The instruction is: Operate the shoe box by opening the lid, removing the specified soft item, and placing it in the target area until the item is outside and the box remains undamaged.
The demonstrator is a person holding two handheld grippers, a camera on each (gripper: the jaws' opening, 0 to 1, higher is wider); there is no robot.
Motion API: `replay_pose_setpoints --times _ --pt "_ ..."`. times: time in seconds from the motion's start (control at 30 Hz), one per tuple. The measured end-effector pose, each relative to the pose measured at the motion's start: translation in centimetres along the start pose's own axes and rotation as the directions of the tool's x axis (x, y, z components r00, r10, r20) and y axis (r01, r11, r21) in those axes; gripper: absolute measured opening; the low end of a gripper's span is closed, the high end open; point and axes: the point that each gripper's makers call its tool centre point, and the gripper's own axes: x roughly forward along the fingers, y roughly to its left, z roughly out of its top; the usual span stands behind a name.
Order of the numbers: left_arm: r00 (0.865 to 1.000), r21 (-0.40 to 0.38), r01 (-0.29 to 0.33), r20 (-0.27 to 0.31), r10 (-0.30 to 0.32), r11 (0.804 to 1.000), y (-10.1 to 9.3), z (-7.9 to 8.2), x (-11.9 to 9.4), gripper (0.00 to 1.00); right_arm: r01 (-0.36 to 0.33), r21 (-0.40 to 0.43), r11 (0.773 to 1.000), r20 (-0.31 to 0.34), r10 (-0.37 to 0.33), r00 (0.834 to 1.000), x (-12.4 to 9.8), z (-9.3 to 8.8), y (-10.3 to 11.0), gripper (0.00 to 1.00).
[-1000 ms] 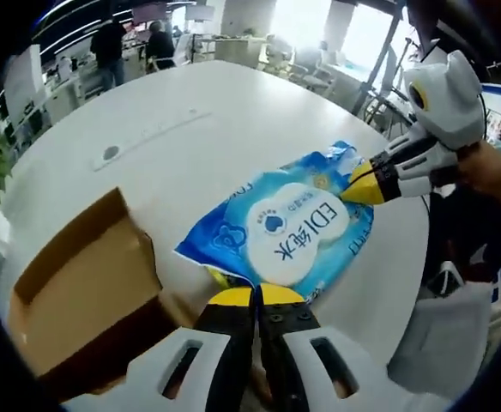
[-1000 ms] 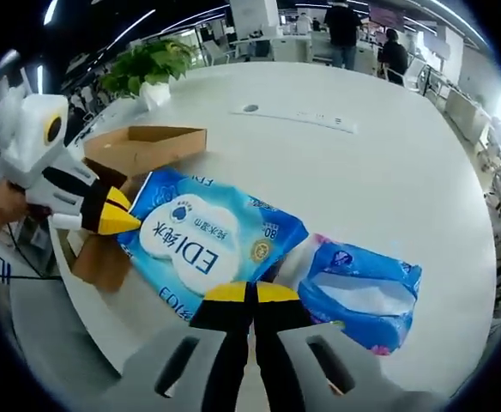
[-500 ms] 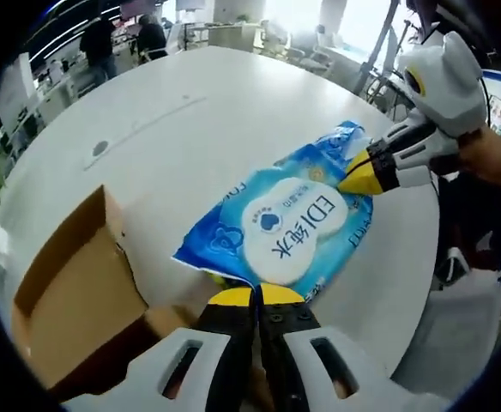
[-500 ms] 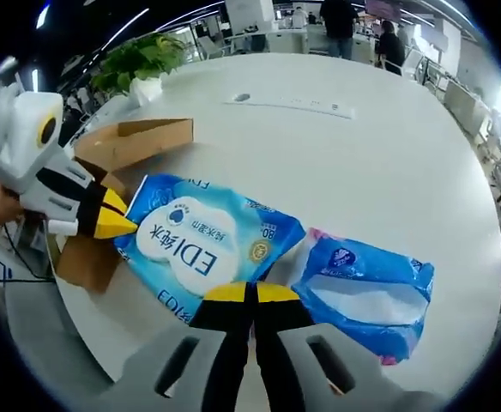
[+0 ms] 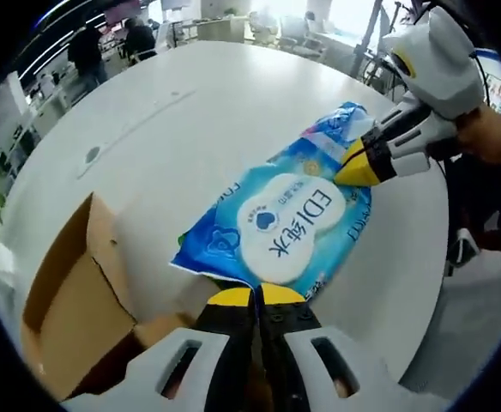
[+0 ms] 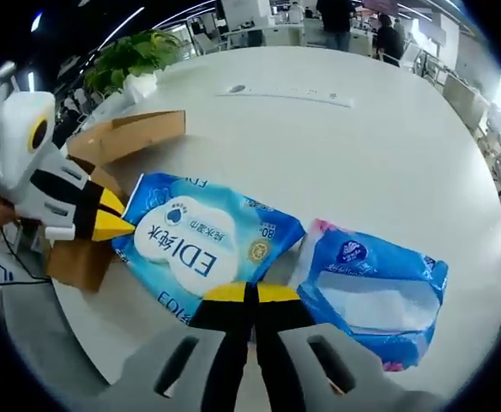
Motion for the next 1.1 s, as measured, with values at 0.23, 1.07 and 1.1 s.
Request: replay_pose_setpoints --times 0.23,1.07,1.1 --pt "1.000 0.051 -0.016 -0.012 0.017 0.999 0.0 -0.2 0.1 0.00 -0.002 -0.011 1.000 0.000 0.002 1.000 0.0 -0.2 0.1 0.00" --pt "0.996 0.011 0.009 0.088 -0.010 1.000 -0.5 0.7 -3.6 0.12 0.032 -0.143 0.989 0.006 -0.031 0.999 -2.5 0.0 0.4 0.06" --pt "0.996 0.006 0.019 0.086 -0.020 1.000 -0.8 0.5 -3.7 0.13 0.035 -0.151 0.988 0.011 -0.034 0.999 -2.6 0.1 0.4 0.06"
